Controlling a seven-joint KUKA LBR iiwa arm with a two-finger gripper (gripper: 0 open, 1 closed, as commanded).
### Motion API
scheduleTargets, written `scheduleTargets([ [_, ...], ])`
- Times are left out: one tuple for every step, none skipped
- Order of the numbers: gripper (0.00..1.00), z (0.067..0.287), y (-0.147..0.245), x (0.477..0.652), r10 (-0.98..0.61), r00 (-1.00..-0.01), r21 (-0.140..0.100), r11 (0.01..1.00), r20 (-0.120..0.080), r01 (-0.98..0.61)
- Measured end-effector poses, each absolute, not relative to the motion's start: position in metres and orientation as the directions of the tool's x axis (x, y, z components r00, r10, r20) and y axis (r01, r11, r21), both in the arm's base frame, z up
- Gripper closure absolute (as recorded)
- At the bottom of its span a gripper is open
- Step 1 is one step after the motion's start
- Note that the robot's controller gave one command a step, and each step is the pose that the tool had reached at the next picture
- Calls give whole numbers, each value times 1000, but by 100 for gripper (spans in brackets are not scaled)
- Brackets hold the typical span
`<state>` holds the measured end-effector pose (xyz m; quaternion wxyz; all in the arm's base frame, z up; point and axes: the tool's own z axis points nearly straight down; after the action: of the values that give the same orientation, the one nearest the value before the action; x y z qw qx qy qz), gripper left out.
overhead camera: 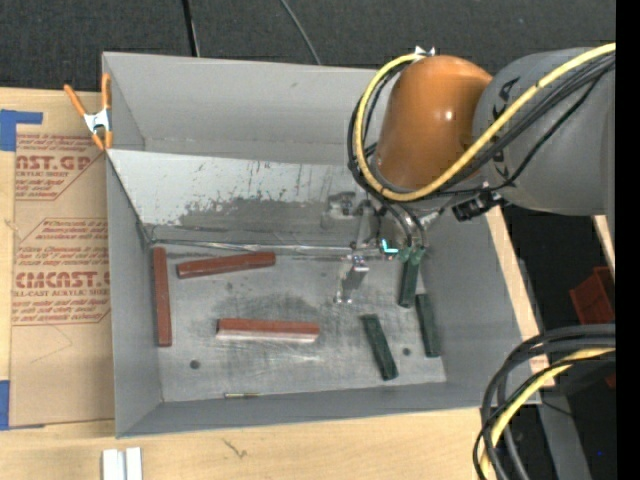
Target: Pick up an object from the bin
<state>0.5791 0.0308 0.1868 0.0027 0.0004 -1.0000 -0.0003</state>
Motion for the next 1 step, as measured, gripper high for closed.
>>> scheduleTargets([
  [0, 191, 31, 581, 0, -1000, 1, 1000, -2, 0],
])
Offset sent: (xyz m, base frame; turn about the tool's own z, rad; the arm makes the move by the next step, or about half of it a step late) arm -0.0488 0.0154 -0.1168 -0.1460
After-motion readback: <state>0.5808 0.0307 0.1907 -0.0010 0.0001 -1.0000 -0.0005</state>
